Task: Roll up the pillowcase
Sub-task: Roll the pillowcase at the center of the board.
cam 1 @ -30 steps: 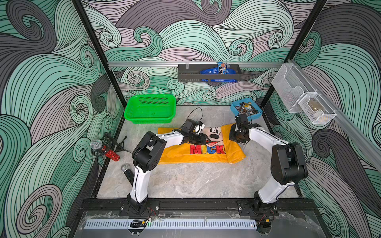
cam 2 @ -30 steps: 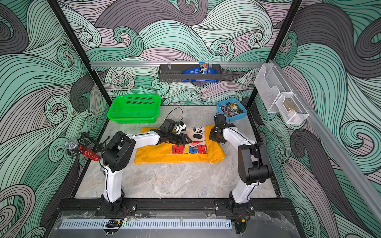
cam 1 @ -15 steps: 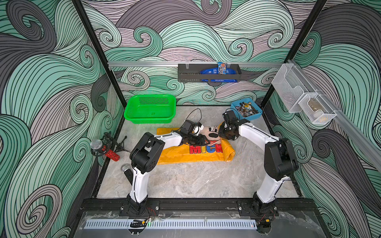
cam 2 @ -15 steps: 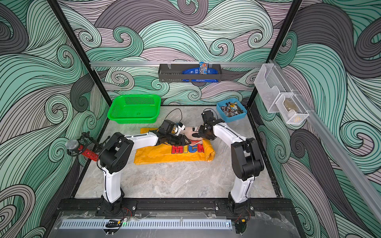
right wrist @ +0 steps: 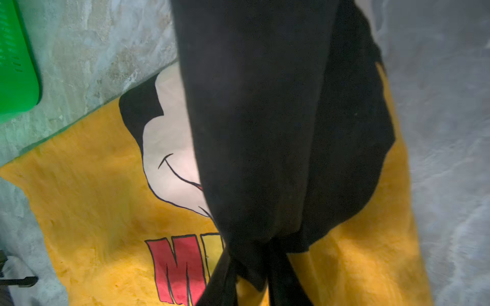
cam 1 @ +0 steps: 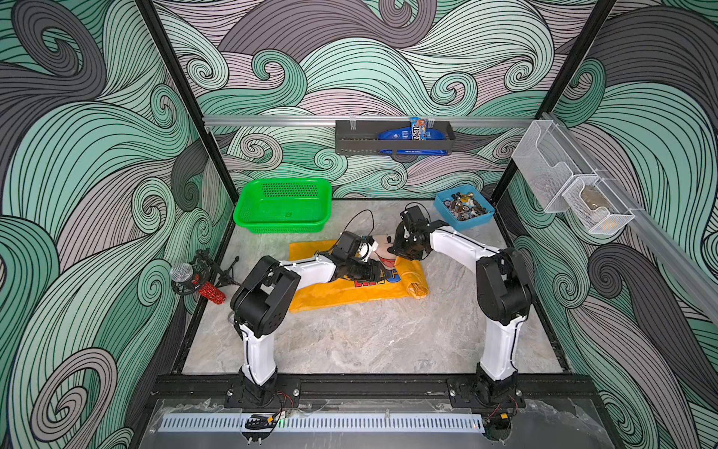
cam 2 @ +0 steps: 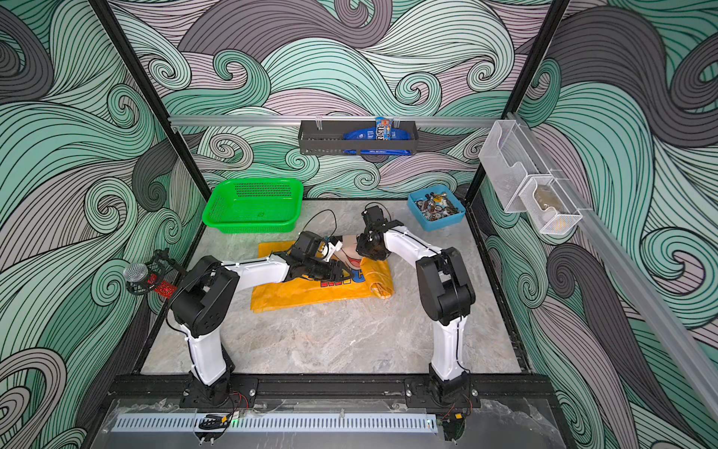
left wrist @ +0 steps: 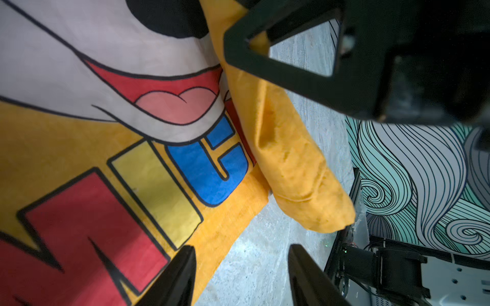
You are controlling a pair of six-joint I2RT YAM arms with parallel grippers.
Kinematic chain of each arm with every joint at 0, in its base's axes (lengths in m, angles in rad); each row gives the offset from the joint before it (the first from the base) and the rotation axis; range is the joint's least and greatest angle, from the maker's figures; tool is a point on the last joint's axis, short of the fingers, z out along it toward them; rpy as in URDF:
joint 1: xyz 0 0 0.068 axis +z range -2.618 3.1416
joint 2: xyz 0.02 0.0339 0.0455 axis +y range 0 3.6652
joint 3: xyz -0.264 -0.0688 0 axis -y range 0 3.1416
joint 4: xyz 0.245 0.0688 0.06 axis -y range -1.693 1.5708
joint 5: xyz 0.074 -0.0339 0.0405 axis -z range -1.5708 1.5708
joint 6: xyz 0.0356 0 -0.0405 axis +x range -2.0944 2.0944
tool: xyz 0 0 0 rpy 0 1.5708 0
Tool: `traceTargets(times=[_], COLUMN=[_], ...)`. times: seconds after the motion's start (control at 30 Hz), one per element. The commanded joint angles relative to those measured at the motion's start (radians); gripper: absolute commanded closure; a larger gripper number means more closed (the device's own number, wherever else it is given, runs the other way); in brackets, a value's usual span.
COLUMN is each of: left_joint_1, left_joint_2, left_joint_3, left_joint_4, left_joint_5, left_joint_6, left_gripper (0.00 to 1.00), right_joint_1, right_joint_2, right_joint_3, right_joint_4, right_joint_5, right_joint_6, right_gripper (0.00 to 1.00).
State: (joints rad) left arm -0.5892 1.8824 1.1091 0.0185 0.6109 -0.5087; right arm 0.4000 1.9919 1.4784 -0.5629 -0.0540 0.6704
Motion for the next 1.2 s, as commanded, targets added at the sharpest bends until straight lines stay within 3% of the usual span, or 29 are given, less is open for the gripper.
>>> traceTargets(times=[0.0,0.23,0.4,0.6,0.9,1.17], left_joint_1=[0.007,-0.003,-0.043,-0.104,-0.166,-0.166], left_joint_2=[-0.039,-0.054,-0.021,0.045,0.148,0.194], left_joint_3=[-0.019,-0.027,0.056,0.159,0.160,0.125], left_joint_4=[0.003,0.010,0.030,0.054,0.075,0.069], left_joint_5=[0.000,-0.006,-0.031,-0.083,-0.089,-0.103], left_joint_6=[-0.006,-0.016,-0.024,0.009,0.075,0.102], left_gripper=[0.41,0.41,0.42,0.45,0.48,0.49], right_joint_1=[0.009,-0.018,-0.094,-0.128,-0.141,-0.148], right_joint_2=[0.005,-0.087,-0.134,-0.003,0.211,0.330], right_joint_3=[0.034,0.020,0.021,0.142,0.283,0.325], right_joint_4=[0.053,0.051,0.032,0.050,0.143,0.207], right_joint_5=[-0.076,-0.118,-0.096,-0.181,-0.313,-0.276], right_joint_6=[0.014,-0.068,-0.148,-0.255,-0.289,-0.307], right_gripper=[0.71,0.65,0.65,0.68,0.75,0.73])
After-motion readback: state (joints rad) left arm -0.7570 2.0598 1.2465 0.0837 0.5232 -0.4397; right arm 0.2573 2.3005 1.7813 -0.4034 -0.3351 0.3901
